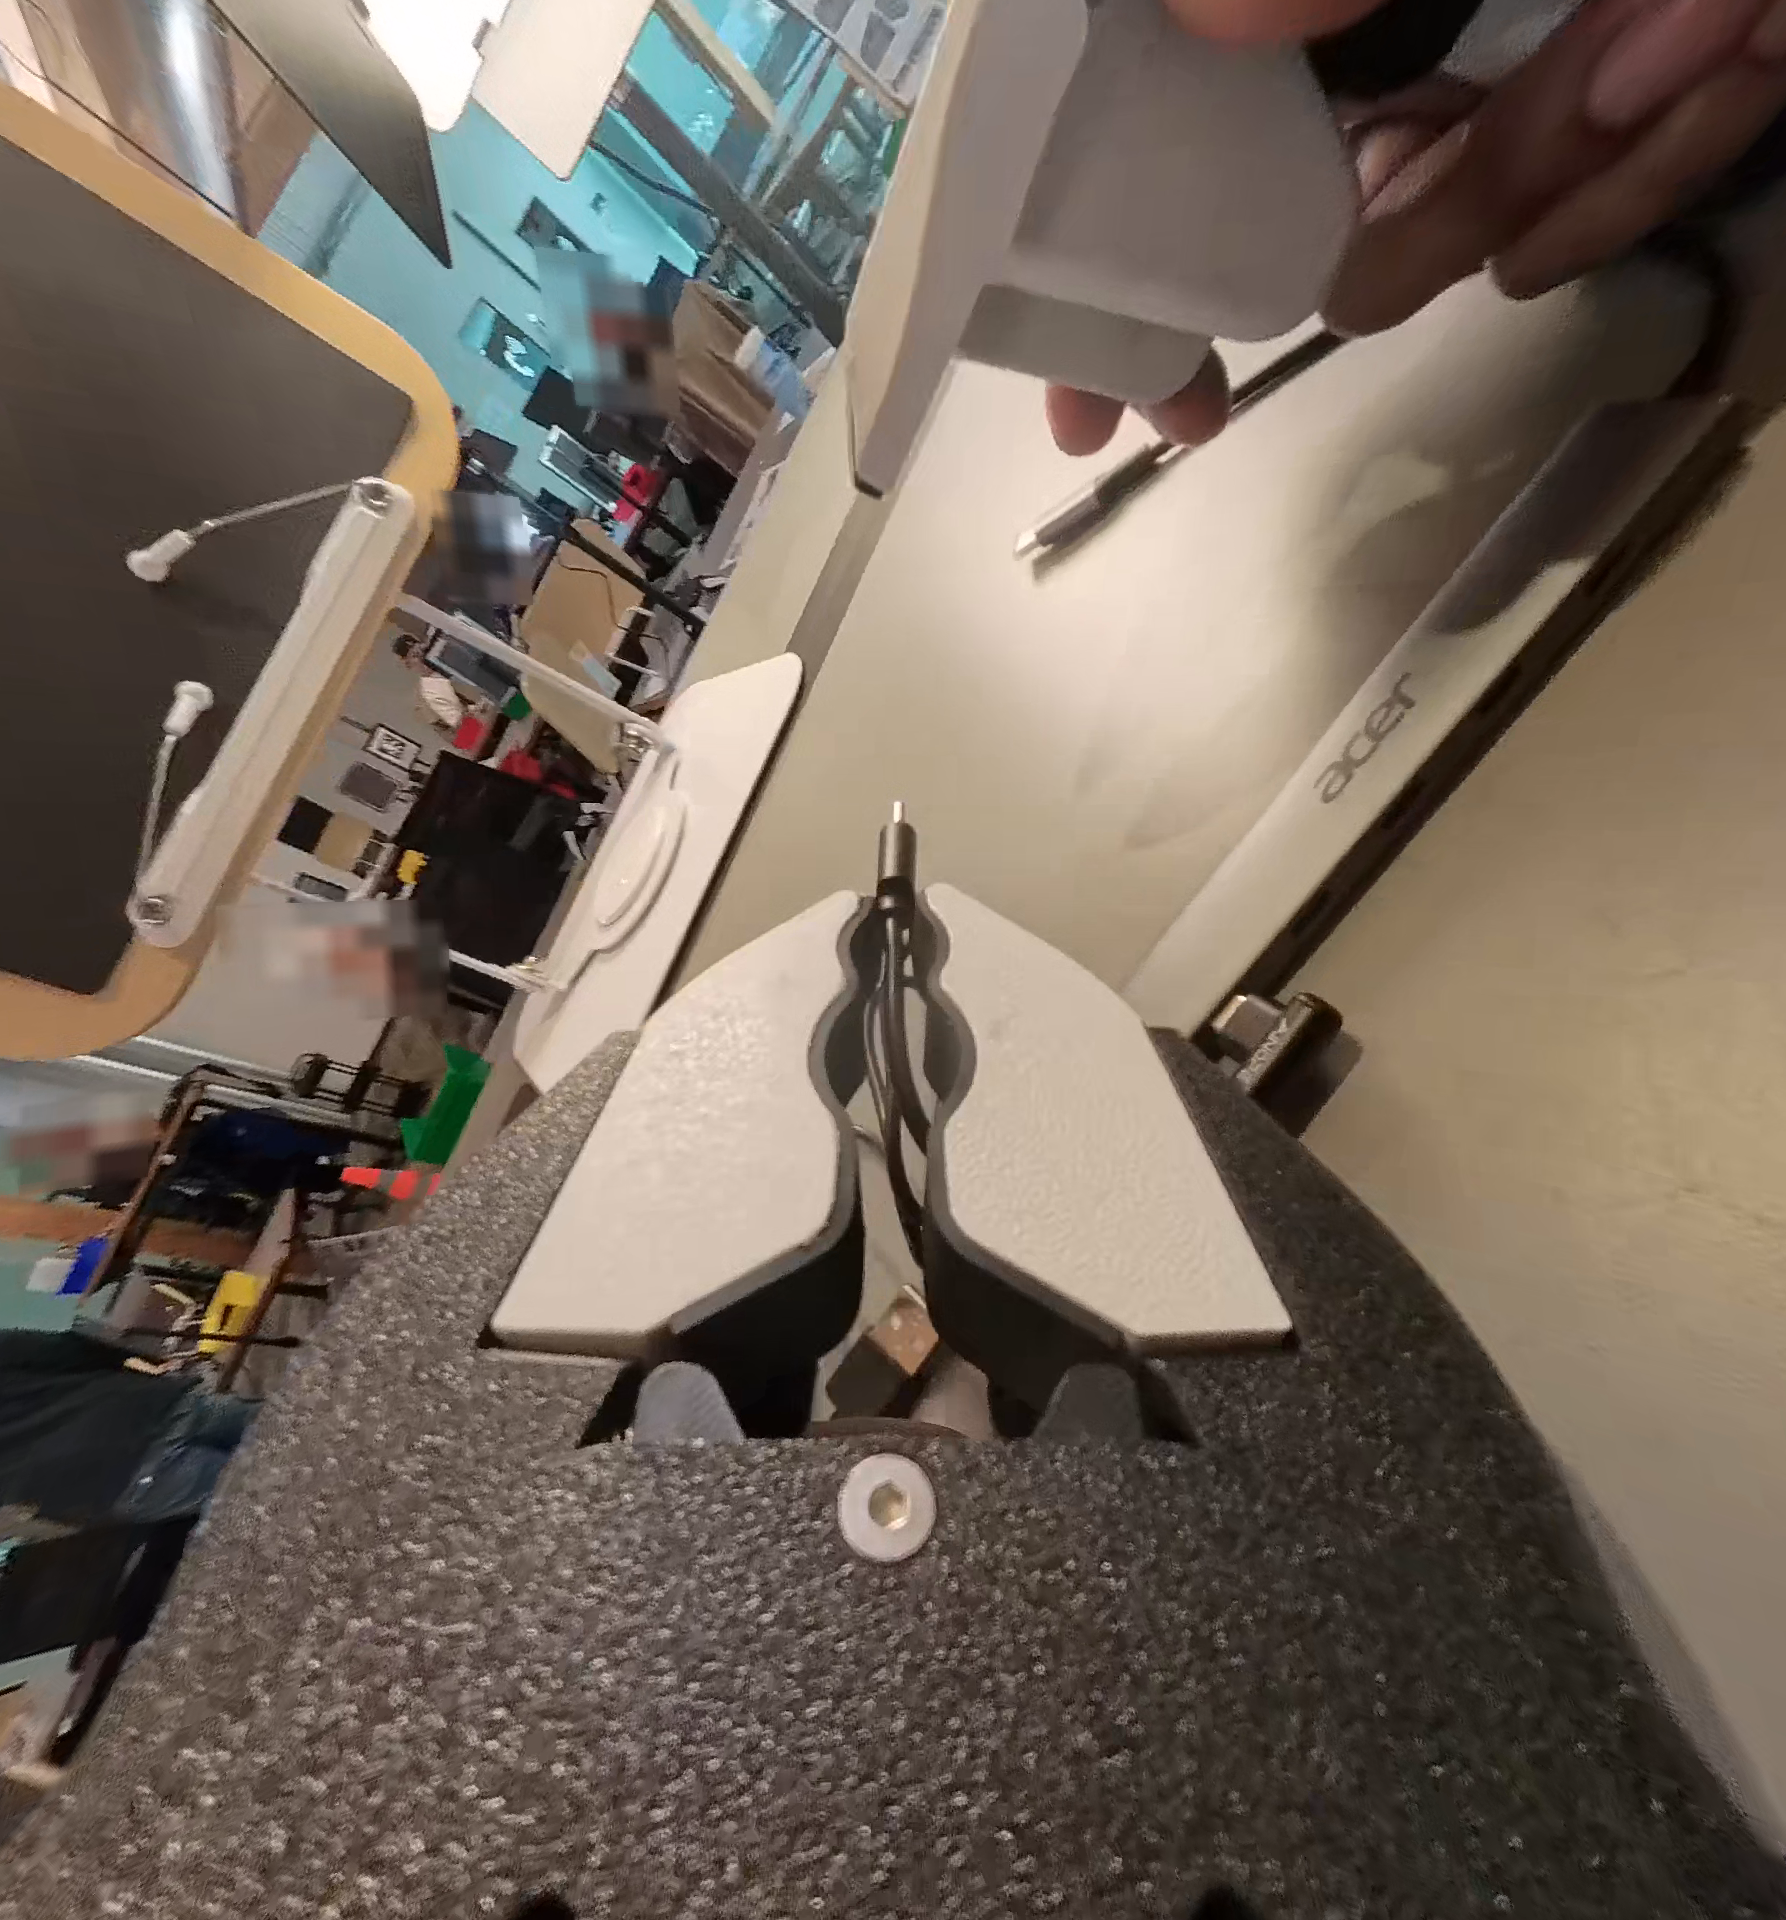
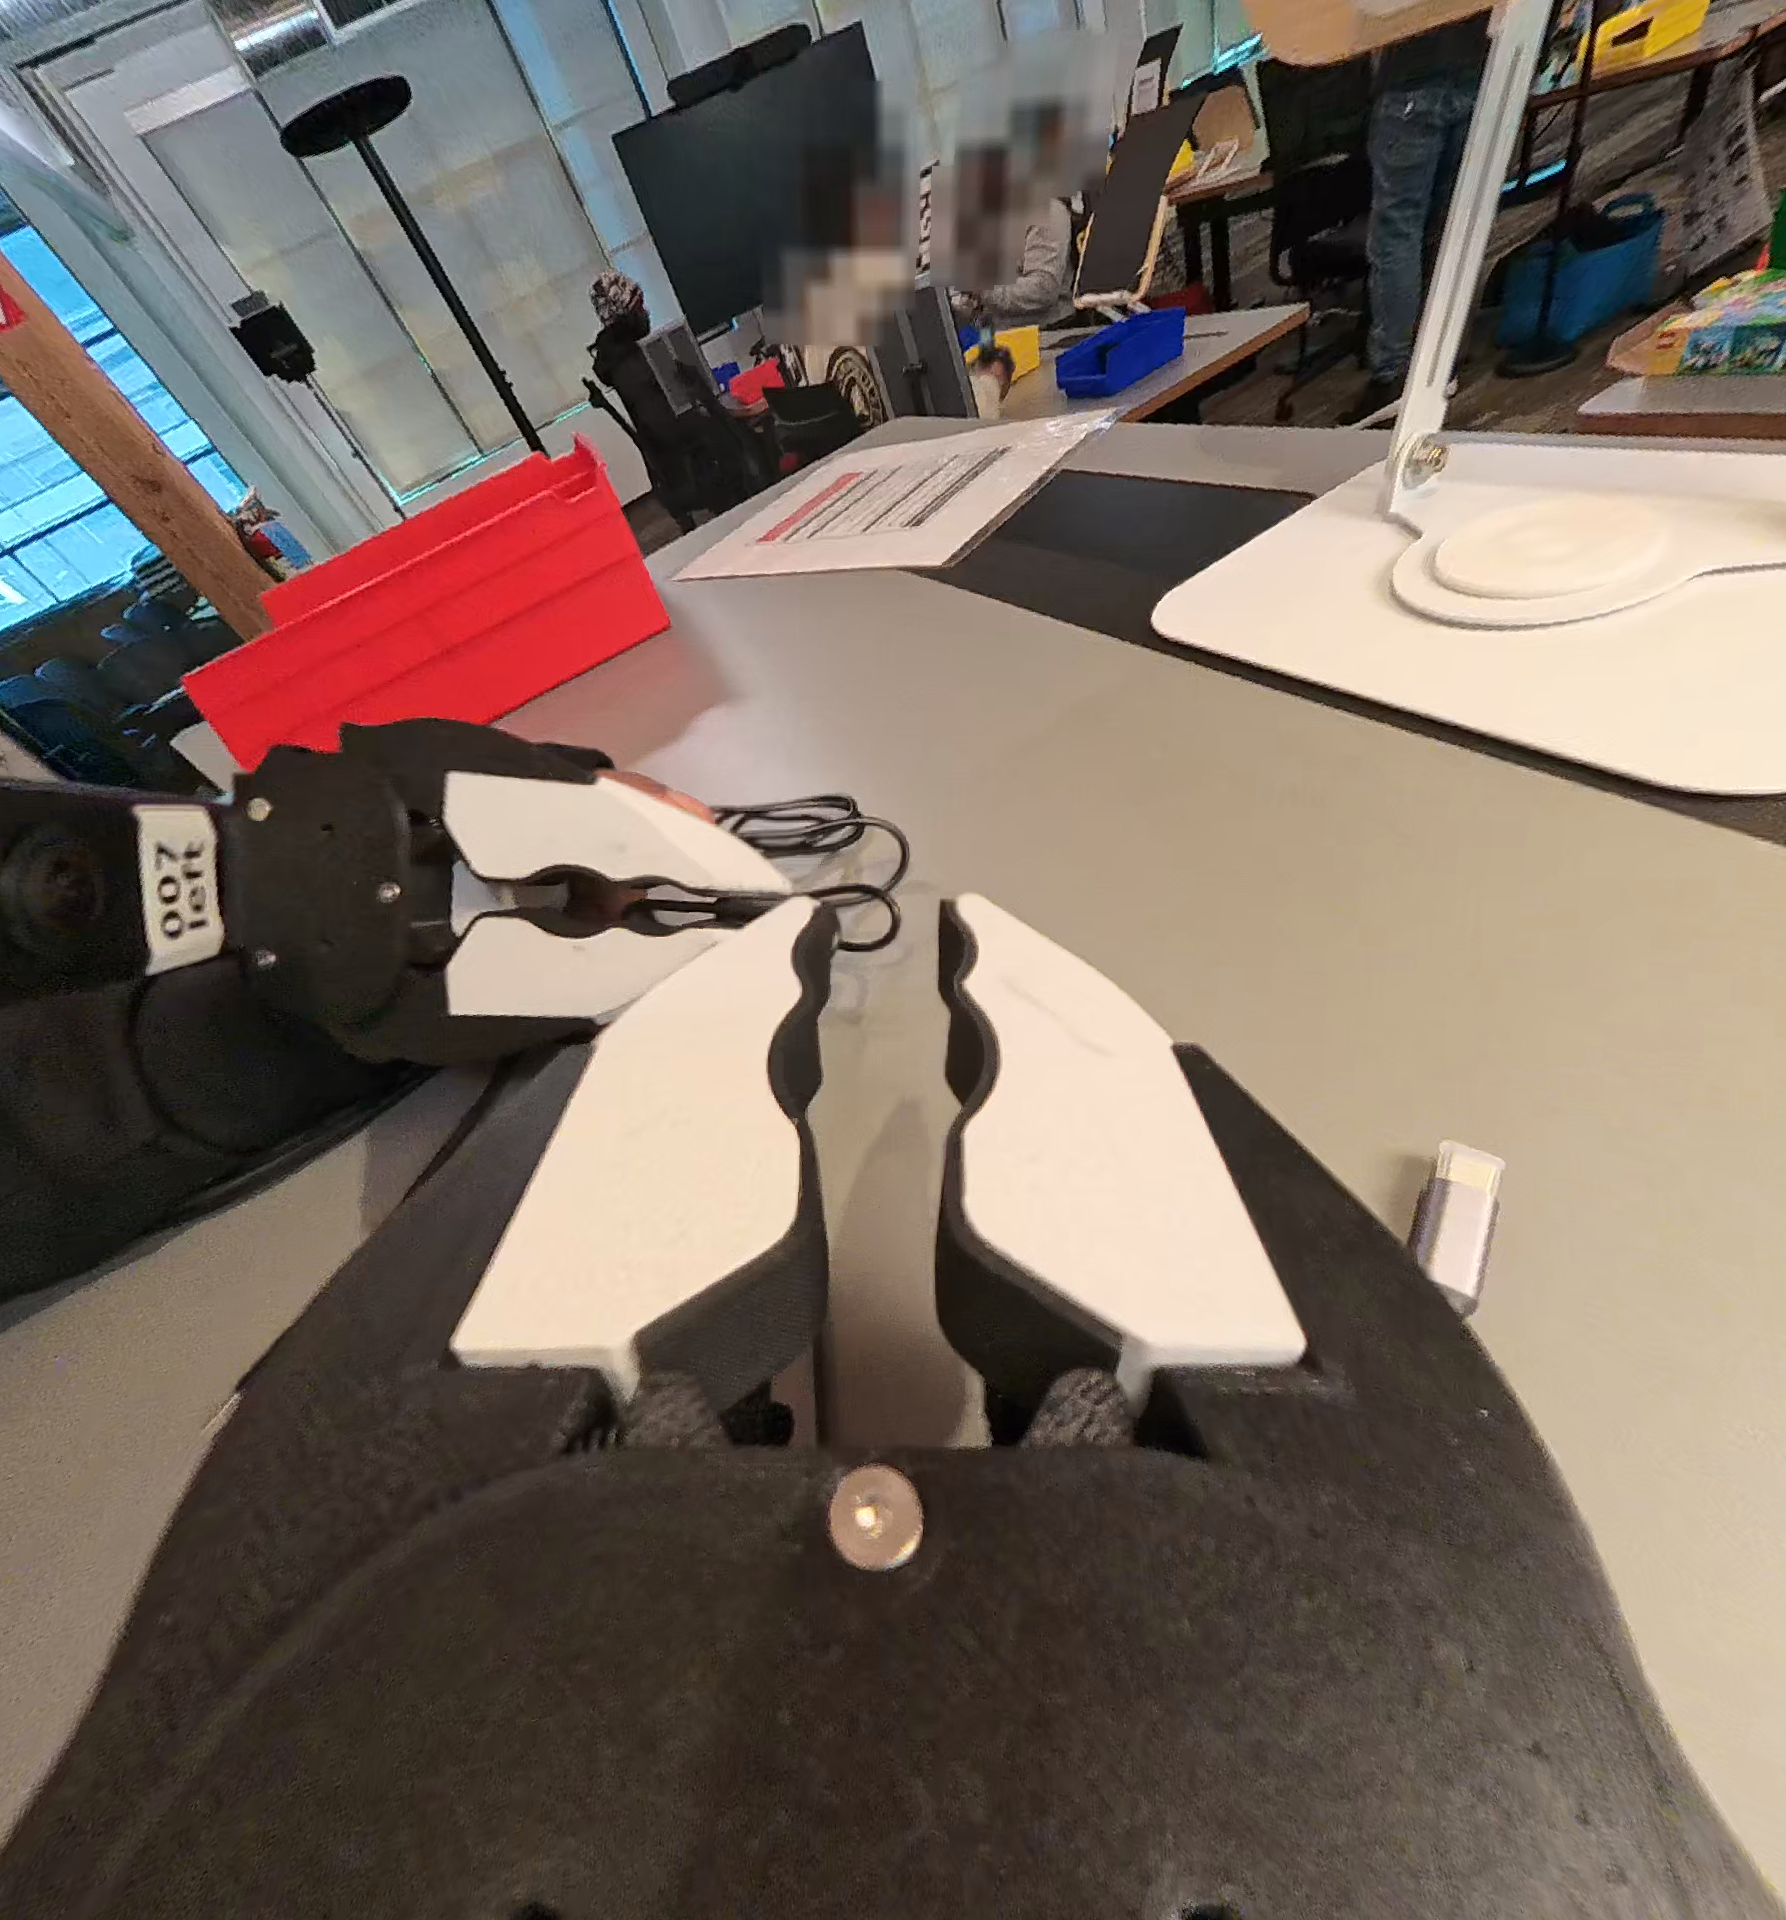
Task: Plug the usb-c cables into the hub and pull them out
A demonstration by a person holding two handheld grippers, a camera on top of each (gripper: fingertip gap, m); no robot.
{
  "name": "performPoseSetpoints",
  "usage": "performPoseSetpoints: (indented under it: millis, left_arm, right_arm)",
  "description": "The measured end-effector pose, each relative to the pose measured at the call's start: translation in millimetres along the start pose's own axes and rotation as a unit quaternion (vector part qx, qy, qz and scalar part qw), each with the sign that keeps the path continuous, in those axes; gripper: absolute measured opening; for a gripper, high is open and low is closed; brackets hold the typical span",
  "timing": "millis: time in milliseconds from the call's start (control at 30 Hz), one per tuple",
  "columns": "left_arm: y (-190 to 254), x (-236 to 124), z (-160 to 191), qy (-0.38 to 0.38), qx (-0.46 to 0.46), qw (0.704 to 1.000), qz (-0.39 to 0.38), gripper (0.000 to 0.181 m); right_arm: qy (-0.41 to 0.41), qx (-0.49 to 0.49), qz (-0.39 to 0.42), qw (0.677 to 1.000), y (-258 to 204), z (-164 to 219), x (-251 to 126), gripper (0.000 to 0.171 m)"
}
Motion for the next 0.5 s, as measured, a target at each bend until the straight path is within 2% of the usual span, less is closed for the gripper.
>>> performPoseSetpoints:
  millis: [133, 233, 367, 500]
  left_arm:
    - [-3, -16, -12, -0.050, 0.055, 0.997, -0.020, 0.006]
    - [7, -35, -32, -0.067, 0.067, 0.995, -0.031, 0.006]
    - [24, -57, -47, -0.101, 0.100, 0.989, -0.039, 0.006]
    - [19, -77, -58, -0.106, 0.089, 0.990, -0.038, 0.006]
  right_arm:
    - [0.036, -0.043, 0.030, 0.998, -6, -6, -13, 0.018]
    - [-0.018, -0.086, 0.041, 0.995, -14, 1, -21, 0.021]
    - [-0.108, -0.153, 0.019, 0.982, -27, 23, -26, 0.035]
    - [-0.140, -0.208, -0.016, 0.968, -37, 37, -31, 0.045]
Point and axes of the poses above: each gripper's, where its closed fingertips meet, x out along the fingers, z out of its underside, y = z × x across the jaws, the point moved 3 cm from there along -x, back along the fingers, and after that the axes turned 4 degrees about -z, right-handed, at the moved point
